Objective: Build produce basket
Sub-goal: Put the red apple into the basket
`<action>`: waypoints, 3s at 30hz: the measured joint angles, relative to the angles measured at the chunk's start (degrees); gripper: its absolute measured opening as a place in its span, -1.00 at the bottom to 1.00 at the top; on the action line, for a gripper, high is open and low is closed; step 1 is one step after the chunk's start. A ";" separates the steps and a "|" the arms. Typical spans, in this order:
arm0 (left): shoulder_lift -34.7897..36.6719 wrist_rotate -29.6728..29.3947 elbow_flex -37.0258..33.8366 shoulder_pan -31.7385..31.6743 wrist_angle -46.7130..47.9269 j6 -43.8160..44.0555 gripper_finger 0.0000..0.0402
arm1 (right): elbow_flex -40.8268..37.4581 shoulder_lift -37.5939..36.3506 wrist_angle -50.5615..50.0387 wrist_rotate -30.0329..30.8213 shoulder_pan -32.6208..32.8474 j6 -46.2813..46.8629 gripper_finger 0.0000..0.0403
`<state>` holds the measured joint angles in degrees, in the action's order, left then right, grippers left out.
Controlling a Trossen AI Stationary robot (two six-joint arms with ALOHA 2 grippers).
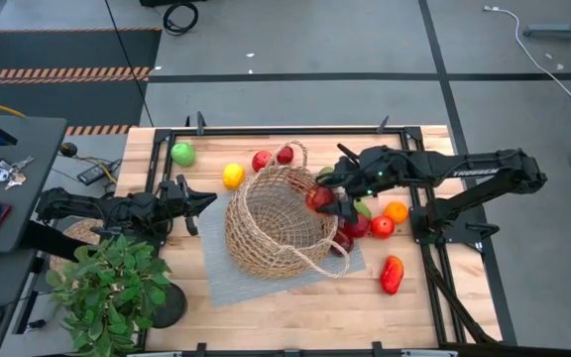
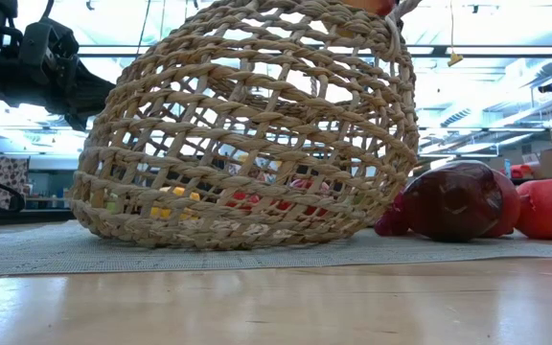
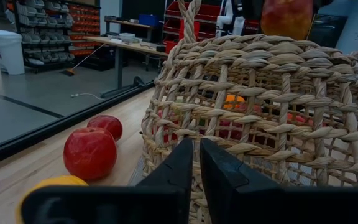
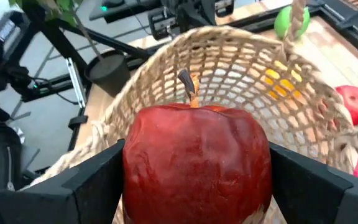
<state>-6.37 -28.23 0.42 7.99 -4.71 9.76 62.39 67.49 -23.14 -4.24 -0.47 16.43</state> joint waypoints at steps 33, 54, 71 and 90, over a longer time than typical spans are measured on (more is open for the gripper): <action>0.02 0.00 0.00 0.00 0.04 -0.02 -0.82 | 27.98 15.93 -18.60 11.57 3.54 -17.12 0.76; 0.02 0.00 -0.01 0.00 -0.05 0.00 -0.84 | 28.24 16.41 -25.68 13.29 6.16 -20.62 0.76; 0.00 0.00 -0.01 0.01 -0.02 0.00 -0.84 | 28.24 16.36 -21.68 3.30 4.74 -10.14 0.76; 0.01 0.00 0.00 0.00 -0.02 -0.01 -0.84 | 28.26 17.31 -21.06 3.10 4.49 -9.88 0.76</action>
<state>-6.36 -28.23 0.42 8.00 -4.73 9.75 90.65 84.80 -44.19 -1.15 4.02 6.54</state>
